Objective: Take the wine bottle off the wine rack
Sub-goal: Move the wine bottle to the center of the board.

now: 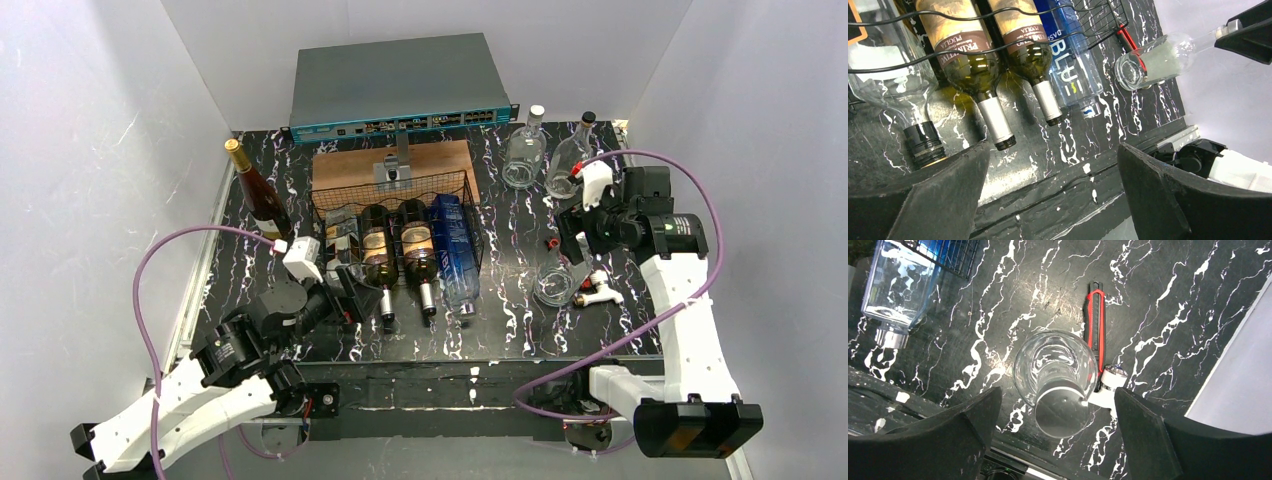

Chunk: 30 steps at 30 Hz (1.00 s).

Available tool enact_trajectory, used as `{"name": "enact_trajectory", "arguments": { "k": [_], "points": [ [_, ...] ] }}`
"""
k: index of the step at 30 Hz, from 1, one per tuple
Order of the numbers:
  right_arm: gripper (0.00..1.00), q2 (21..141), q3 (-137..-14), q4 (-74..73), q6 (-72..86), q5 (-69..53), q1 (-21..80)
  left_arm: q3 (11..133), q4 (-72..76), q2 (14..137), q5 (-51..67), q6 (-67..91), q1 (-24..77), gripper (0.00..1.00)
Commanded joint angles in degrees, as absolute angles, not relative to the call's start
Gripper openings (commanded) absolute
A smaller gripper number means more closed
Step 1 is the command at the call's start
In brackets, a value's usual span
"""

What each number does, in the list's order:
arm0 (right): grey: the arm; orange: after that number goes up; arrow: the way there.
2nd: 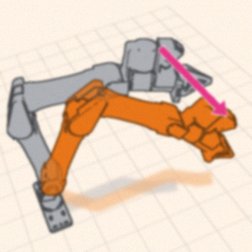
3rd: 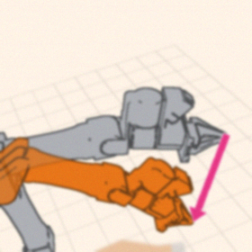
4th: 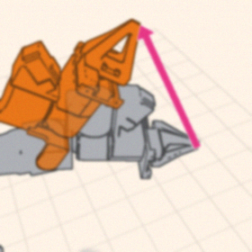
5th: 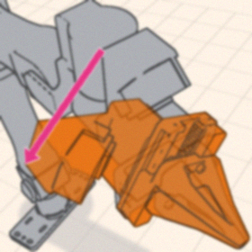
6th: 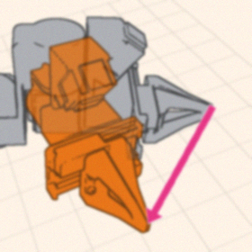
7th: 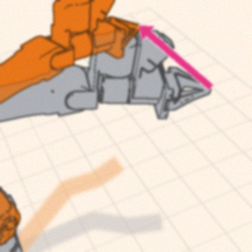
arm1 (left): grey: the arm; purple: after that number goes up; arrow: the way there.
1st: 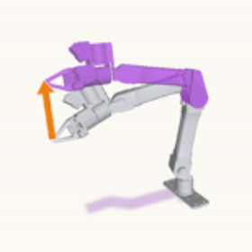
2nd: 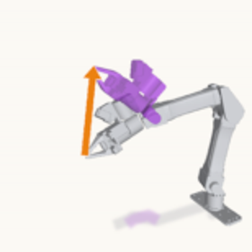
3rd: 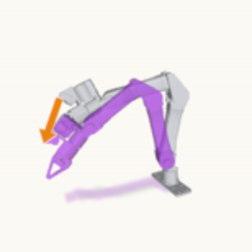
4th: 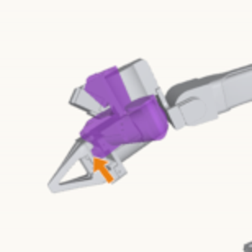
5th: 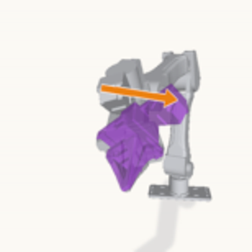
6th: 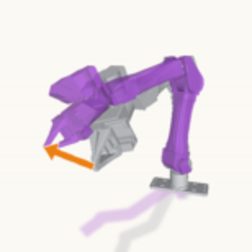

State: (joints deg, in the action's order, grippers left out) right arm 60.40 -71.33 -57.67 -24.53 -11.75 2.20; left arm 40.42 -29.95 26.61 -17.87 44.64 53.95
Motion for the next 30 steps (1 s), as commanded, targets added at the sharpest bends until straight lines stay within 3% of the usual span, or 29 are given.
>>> {"name": "enact_trajectory", "arguments": {
  "k": [1, 13, 23, 30],
  "points": [
    [0.89, 61.7, -70.71, -54.95, -23.3, -13.52, 1.89, 39.15, -31.2, 25.04, -19.93, 45.66, 53.97, 0.98],
    [0.54, 63.53, -71.64, -57.21, -24.45, -15.37, 1.97, 38.57, -31.2, 24.25, -20.39, 45.95, 53.96, 0.98],
    [0.51, 64.09, -71.15, -57.75, -25.88, -14.26, 1.95, 38.48, -31.2, 24.11, -20.48, 45.93, 53.96, 0.98],
    [0.23, 65.35, -73.69, -54.64, -25.91, -14.95, 1.96, 38.55, -31.38, 24.03, -20.57, 45.92, 53.97, 0.98]
  ]
}}
